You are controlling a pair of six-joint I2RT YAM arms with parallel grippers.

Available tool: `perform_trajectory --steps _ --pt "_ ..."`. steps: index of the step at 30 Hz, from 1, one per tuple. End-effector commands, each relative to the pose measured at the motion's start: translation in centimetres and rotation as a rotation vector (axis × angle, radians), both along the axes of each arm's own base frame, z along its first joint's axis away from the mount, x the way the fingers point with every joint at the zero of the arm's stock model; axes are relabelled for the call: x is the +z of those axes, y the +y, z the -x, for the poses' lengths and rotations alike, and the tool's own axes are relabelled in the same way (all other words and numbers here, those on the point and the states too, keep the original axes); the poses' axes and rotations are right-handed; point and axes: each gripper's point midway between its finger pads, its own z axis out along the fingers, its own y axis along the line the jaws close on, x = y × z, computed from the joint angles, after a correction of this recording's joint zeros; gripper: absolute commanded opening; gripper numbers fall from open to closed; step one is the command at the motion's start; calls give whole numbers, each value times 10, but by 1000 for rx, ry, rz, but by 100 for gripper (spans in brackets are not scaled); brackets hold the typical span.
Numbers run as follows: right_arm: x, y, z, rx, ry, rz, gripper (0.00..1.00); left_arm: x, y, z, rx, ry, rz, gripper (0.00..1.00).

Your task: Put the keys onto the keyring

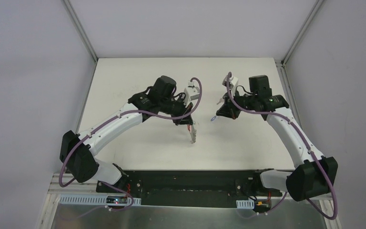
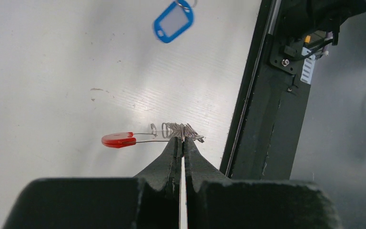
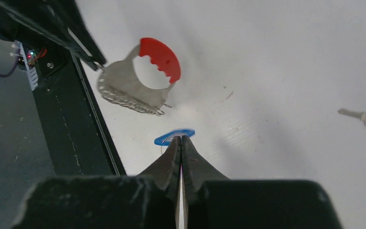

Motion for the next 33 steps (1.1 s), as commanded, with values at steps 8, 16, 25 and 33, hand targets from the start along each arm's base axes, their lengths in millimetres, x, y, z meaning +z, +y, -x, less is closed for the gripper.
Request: perform_trajectory --steps 8,16,25,33 --pt "63 46 33 189 -151 -147 0 38 -22 -12 32 55 113 0" --pt "54 64 40 235 -167 -137 0 51 -31 -4 -44 49 181 0" --pt "48 70 40 238 -159 -124 0 53 -31 0 -62 48 196 0" --pt "45 69 36 209 -154 -111 0 54 -30 2 -49 69 201 0"
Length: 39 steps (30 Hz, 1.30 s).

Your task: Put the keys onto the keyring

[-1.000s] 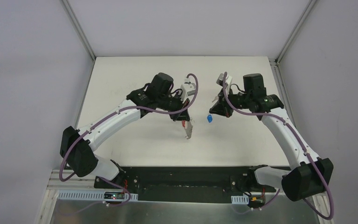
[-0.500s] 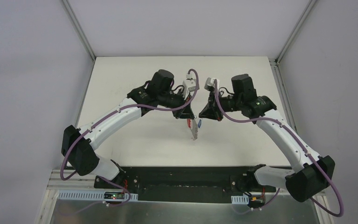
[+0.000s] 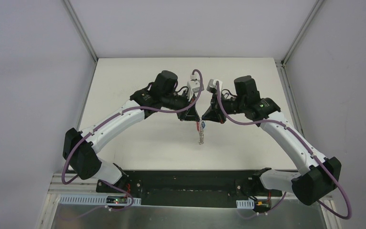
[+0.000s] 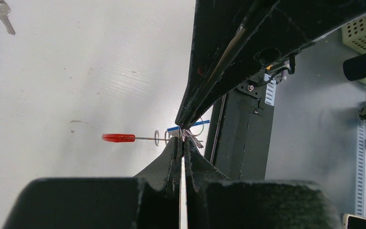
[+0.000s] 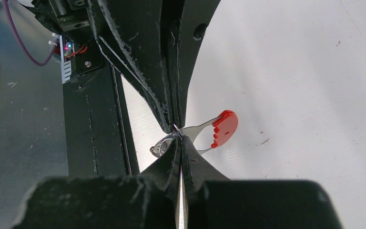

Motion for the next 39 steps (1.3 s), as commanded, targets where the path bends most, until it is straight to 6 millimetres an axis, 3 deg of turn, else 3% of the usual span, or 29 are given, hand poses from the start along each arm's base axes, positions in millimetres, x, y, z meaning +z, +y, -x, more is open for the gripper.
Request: perform_trajectory --steps 1,39 --pt "7 4 -7 -17 -31 -17 0 24 -4 2 -26 -30 74 0" --pt "12 -5 -14 -69 -17 -33 0 16 -1 1 -36 -63 45 0"
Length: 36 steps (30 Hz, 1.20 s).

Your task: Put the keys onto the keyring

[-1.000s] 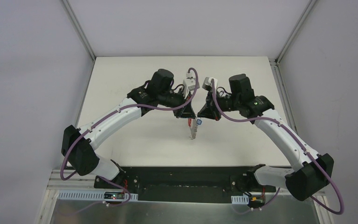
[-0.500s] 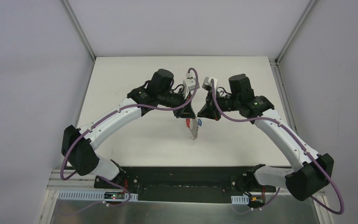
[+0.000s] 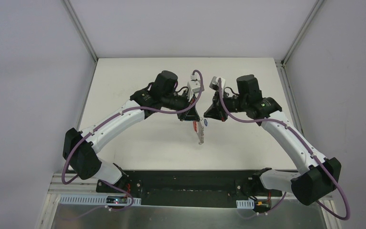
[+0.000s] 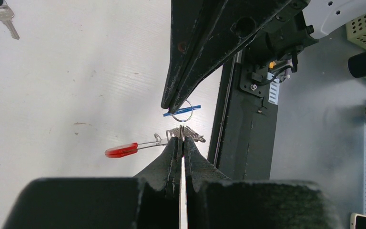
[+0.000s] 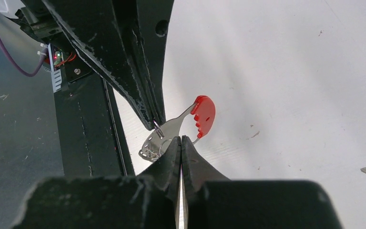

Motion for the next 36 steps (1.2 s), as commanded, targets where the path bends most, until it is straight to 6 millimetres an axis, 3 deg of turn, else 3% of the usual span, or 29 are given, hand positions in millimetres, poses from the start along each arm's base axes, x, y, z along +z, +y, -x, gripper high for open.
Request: perform_trajectory --steps 1,12,36 --pt "12 3 -1 7 -26 -42 0 16 0 3 -28 -40 44 0" --pt "13 4 10 61 -14 -58 0 16 -1 -8 13 -60 23 0" --pt "3 11 1 30 47 -49 0 21 -8 -5 -9 -56 24 0"
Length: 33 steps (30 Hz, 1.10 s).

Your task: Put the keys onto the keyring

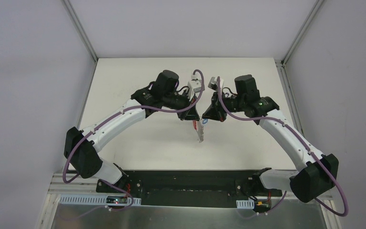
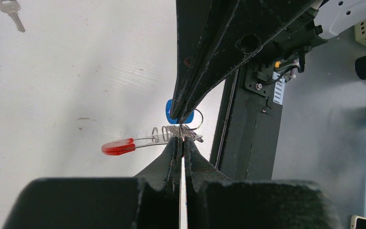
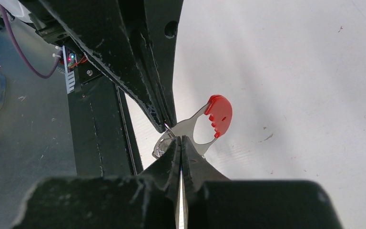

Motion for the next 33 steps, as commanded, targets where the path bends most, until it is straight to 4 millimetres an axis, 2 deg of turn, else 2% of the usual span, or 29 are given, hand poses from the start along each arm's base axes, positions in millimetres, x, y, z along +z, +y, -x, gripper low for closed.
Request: perform_trajectory --steps 1,12,23,25,27,33 --pt "8 5 -2 13 -12 -29 0 24 -8 -1 -29 -61 50 0" --pt "5 5 -2 2 -7 -27 0 22 -9 -8 6 -54 37 0" --pt "-10 6 1 -4 37 -33 0 35 -16 -11 19 -33 91 0" --pt "-10 6 4 5 42 -42 3 38 -16 -12 20 -25 108 0" --pt "-8 6 7 14 36 -54 10 40 -16 -12 16 -20 121 0" --pt "12 -2 8 12 -20 -98 26 39 -14 -7 -23 -9 157 0"
